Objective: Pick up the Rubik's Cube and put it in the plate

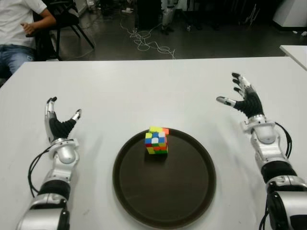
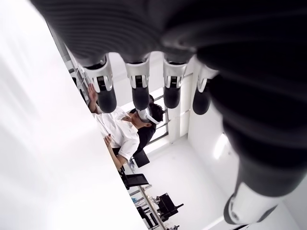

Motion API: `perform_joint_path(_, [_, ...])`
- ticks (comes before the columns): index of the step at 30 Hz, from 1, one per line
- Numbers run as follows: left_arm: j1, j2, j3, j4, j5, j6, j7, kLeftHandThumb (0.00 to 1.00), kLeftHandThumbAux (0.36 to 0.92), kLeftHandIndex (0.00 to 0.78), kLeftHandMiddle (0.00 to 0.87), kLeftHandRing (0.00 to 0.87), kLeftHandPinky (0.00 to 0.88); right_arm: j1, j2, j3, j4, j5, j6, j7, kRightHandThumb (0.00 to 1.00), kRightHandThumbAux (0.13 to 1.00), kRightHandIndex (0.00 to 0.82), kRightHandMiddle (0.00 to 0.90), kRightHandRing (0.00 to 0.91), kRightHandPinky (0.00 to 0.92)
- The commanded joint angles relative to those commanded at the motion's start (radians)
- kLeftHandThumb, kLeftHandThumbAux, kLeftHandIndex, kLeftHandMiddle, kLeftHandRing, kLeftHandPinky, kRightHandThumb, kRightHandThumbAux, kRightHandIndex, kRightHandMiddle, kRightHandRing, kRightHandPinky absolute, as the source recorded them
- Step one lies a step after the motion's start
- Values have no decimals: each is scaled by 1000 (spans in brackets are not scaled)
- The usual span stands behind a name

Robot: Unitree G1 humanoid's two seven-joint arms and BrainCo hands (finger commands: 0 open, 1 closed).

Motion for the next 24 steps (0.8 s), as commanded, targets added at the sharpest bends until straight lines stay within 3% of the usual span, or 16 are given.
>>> perform_joint_path(10, [15, 6, -1, 0, 2, -16, 1, 0, 698, 41, 48, 31, 36, 22, 37, -7, -1, -21, 5, -152, 0, 759, 0, 0, 0, 0])
perform_joint_path(24, [27, 6, 2, -9, -3, -37, -6, 0, 673, 35, 43, 31, 46, 57, 71, -4, -35, -46, -8, -231, 0, 796, 0, 0, 0, 0])
